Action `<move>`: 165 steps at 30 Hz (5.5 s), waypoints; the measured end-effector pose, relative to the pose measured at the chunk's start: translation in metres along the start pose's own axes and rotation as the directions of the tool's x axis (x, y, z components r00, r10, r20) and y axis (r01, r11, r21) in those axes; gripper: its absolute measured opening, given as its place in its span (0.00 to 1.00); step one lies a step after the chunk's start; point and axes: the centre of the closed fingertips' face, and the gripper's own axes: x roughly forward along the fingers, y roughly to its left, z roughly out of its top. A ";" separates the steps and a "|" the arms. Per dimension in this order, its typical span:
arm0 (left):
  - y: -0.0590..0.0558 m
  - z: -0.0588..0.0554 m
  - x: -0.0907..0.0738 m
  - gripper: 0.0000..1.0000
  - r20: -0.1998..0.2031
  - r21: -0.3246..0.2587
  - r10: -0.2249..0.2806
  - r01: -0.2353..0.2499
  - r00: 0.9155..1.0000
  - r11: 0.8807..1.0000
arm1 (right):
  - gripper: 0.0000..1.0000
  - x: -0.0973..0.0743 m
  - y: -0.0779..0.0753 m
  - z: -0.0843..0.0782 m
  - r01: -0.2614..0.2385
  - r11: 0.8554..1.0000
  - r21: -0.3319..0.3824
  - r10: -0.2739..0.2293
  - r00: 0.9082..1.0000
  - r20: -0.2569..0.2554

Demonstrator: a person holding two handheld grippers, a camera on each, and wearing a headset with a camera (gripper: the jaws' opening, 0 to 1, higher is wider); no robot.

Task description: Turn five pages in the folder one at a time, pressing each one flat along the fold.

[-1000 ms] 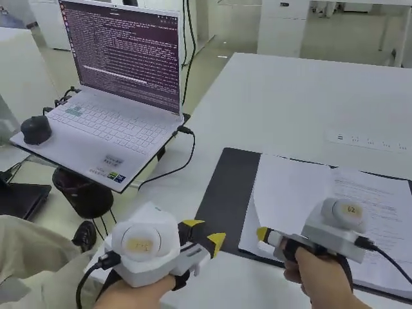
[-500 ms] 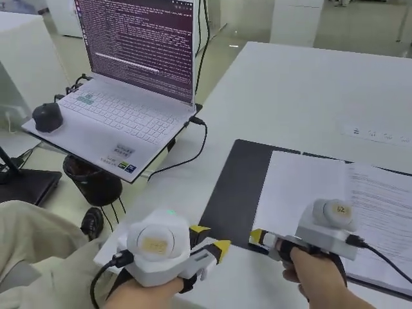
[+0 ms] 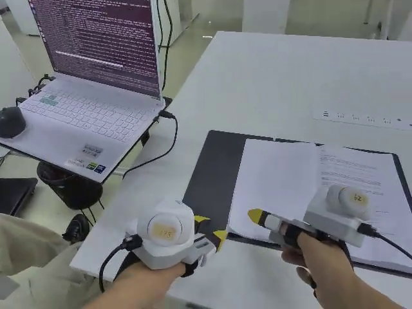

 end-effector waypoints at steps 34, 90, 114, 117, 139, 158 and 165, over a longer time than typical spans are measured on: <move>0.002 -0.020 0.062 0.23 -0.018 0.041 0.088 -0.087 0.996 0.995 | 0.00 -0.009 -0.096 0.088 0.056 0.986 0.157 -0.066 0.996 0.060; 0.004 -0.021 0.061 0.22 0.026 0.039 0.090 -0.091 0.996 0.995 | 0.00 0.072 -0.165 0.196 0.035 0.867 0.496 -0.183 0.950 0.253; 0.005 -0.021 0.062 0.22 0.023 0.034 0.091 -0.092 0.996 0.995 | 0.00 0.062 -0.149 0.170 0.005 0.864 0.504 -0.117 0.975 0.189; 0.004 -0.020 0.062 0.22 0.021 0.035 0.091 -0.092 0.996 0.995 | 0.00 0.058 -0.147 0.164 0.003 0.864 0.504 -0.108 0.978 0.179; 0.005 -0.021 0.062 0.22 0.013 0.020 0.096 -0.096 0.995 0.995 | 0.00 0.022 -0.128 0.111 -0.024 0.863 0.504 -0.035 0.994 0.108; 0.004 -0.021 0.060 0.22 0.016 0.018 0.096 -0.096 0.995 0.995 | 0.00 -0.010 -0.104 0.052 -0.025 0.872 0.489 0.016 1.000 0.022; 0.004 -0.021 0.061 0.22 0.016 0.014 0.097 -0.097 0.995 0.995 | 0.00 -0.022 -0.098 0.023 -0.028 0.869 0.494 0.049 0.998 -0.030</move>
